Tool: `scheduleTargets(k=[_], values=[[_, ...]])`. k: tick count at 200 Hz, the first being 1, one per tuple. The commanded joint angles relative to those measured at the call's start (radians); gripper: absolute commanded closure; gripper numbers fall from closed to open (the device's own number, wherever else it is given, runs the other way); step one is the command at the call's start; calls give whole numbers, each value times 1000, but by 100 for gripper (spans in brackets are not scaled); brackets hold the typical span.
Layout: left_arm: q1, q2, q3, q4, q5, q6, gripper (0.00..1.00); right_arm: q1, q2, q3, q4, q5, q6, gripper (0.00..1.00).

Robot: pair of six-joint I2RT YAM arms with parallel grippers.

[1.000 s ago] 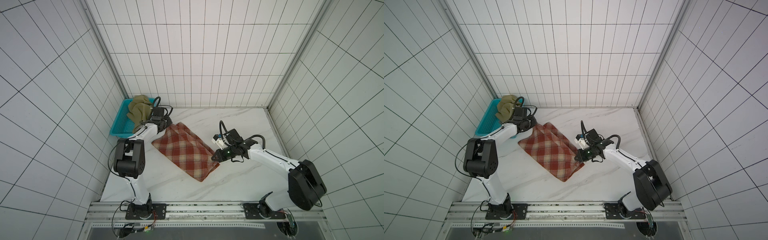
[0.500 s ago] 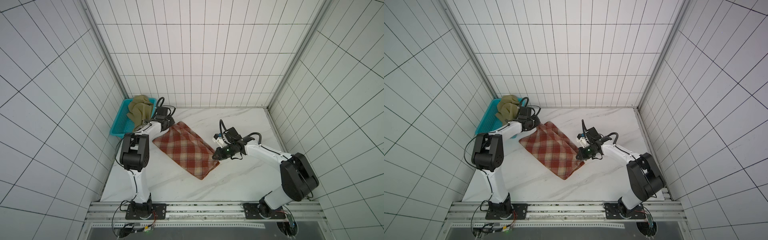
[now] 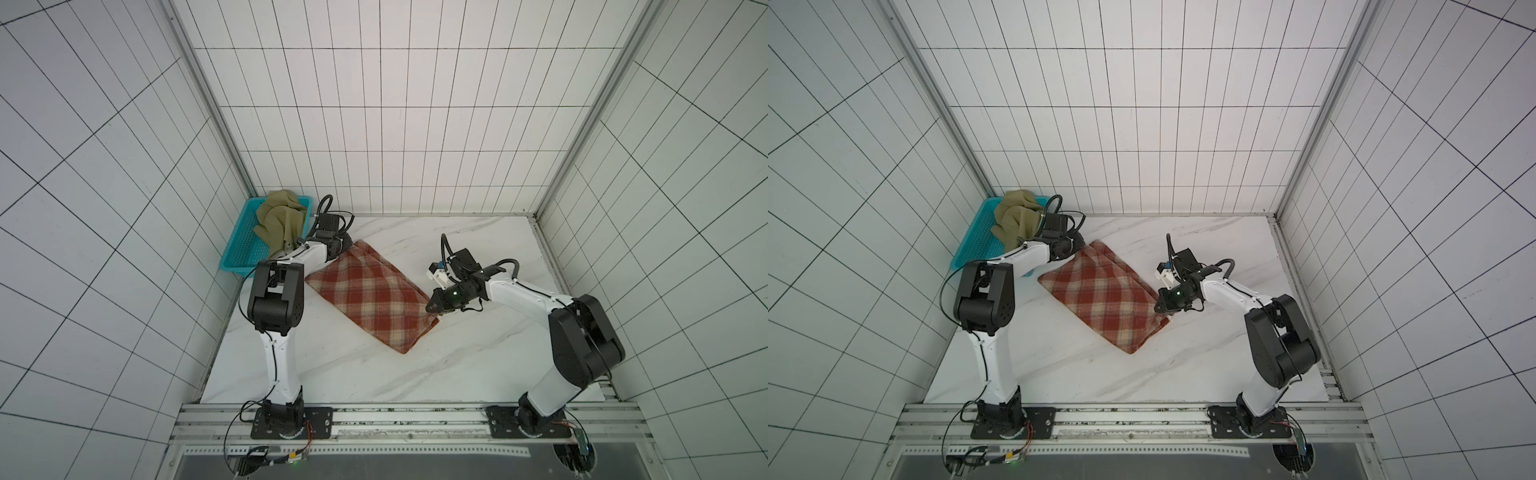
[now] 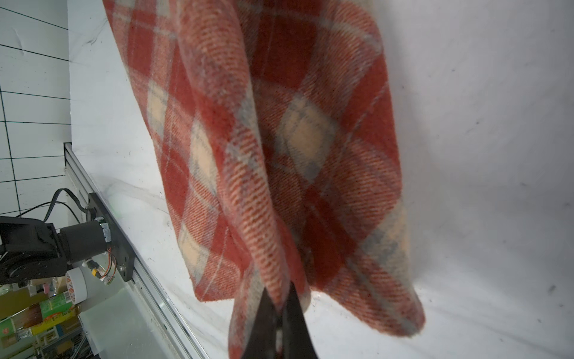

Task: Fold and stack skirts
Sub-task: Fold the skirt at the center of the table, then smooth out the skirt at the center of the table.

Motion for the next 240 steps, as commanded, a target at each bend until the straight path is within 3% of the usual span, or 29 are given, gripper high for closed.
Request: scheduleTargets(k=[1,23,45,66,132,185,240], values=[[5,3,-17,138,-5,-20,68,-15,18,88,-25,32,-25,90],[5,-54,-113,303,50,-27,51,-24,18,88,-1,69,-13,76],[9,-93,-153,352,90,-29,50,-27,0,83,20,87,5,58],[9,-115,-174,349,152,-40,50,-28,-31,72,42,100,20,52],[-46,-152,-290,373,272,-59,56,-22,-27,32,86,63,46,49],[-73,-162,-332,308,286,-48,62,7,26,27,93,87,51,63],[-96,-173,-383,297,285,-45,65,27,41,23,91,135,48,58]])
